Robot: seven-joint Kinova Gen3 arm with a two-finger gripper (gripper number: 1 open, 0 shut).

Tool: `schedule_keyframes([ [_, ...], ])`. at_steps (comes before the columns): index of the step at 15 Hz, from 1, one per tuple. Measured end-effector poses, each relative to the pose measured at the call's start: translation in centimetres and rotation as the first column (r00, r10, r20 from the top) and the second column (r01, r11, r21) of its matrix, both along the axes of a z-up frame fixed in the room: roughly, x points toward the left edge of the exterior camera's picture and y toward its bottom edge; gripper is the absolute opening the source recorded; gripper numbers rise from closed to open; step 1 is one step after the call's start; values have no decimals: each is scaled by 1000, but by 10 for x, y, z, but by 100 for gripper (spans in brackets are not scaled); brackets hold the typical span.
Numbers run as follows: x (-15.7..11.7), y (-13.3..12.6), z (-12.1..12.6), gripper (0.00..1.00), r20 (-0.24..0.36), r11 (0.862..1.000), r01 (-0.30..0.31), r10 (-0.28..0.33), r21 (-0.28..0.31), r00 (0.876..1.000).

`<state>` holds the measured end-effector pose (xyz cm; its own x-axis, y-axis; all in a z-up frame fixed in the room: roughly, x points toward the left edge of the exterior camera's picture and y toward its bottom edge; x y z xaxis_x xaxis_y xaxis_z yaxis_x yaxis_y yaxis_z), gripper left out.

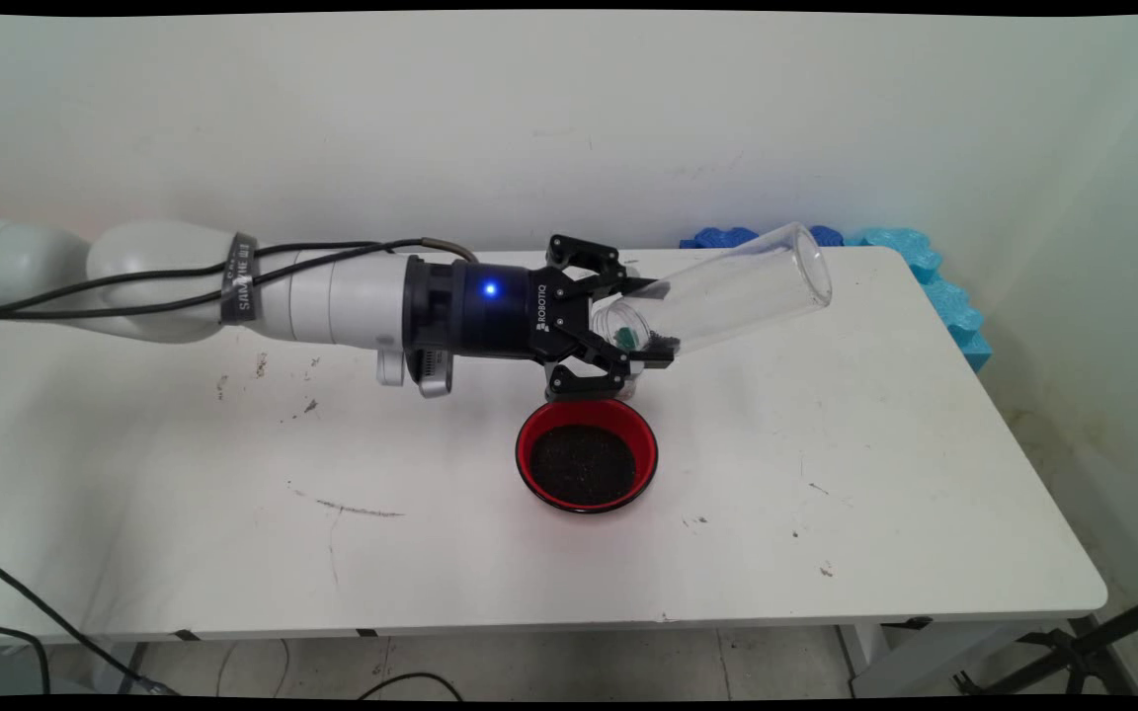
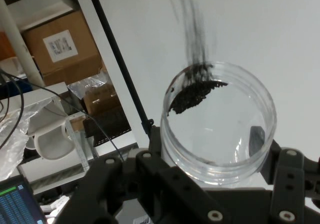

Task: Pour the black seasoning powder in the red bowl

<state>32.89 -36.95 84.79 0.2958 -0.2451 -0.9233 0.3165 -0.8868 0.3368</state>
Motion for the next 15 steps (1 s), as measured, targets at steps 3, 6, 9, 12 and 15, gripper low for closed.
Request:
schedule_keyframes([
  [3, 2, 2, -3, 0, 16, 1000, 14, -14, -12, 1000],
  [6, 5, 2, -6, 0, 51, 999, 33, -31, -31, 998],
  [9, 8, 1, -7, 0, 85, 997, 52, -48, -54, 995],
  [12, 12, 1, -8, 0, 140, 992, 90, -77, -89, 987],
  [15, 15, -2, -7, 0, 221, 979, 148, -114, -143, 969],
])
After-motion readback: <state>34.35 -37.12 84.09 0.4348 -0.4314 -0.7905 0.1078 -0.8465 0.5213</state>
